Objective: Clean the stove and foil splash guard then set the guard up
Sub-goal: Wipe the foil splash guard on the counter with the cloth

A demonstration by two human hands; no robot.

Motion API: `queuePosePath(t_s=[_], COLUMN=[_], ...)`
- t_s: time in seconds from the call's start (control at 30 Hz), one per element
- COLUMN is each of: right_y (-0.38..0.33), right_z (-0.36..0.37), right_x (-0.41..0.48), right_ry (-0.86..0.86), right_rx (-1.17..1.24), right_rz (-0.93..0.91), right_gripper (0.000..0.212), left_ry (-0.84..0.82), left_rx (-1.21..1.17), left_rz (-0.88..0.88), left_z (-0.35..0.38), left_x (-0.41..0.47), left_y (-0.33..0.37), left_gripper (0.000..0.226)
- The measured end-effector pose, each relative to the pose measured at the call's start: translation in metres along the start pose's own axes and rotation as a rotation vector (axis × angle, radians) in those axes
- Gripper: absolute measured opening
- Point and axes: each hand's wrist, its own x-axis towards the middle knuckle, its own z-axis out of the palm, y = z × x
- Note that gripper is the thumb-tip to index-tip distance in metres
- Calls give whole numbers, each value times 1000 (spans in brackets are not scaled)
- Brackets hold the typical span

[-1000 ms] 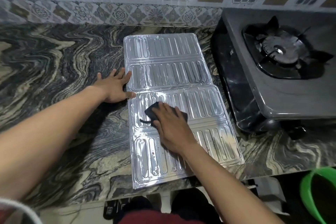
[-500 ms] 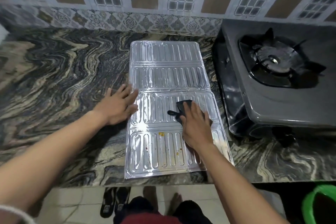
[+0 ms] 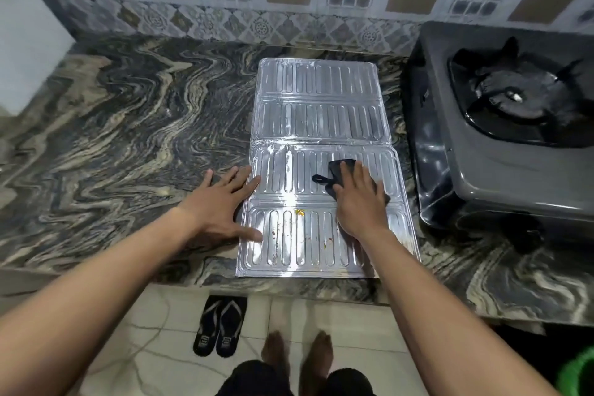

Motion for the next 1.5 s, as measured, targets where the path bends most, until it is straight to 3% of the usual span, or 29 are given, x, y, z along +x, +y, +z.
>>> queuePosePath(t_s=[0.17,0.33,0.6,0.97,1.17,1.23,1.33,1.43,1.5], right_y=[-20,-61,-78,26,-12,-36,-52,-33,-11], right_z=[3,21,47,10,28,37,44,39,34], right_x=[-8,-33,-97,-81,-103,-106,-109,-121,-128], right_ry=[7,-42,-61,110,288,279,184,98,82], right_rx=[-4,-24,-45,-11,56,37,-7,-58,-76], right_rz=[-44,-219,-510,131,402,353,109,-134,-151], right_gripper=[56,60,53,54,54,53,54,54,55], left_ry=[-9,-121,-120,-96,-86,-82,-80,-74,-66], left_rx=[-32,-25,-4,-19,-8,-2,2,8,10], left_rz=[24,9,29,61,69,69,71,73,74], left_z=[-8,-14,-13,-11,-10,-10,-9,-9,-8], left_x=[2,3,3,0,-1,-2,-3,-4,-3], left_y=[-4,-5,-7,-8,-9,-10,-11,-10,-10], left_gripper=[137,169,174,172,171,171,171,170,170])
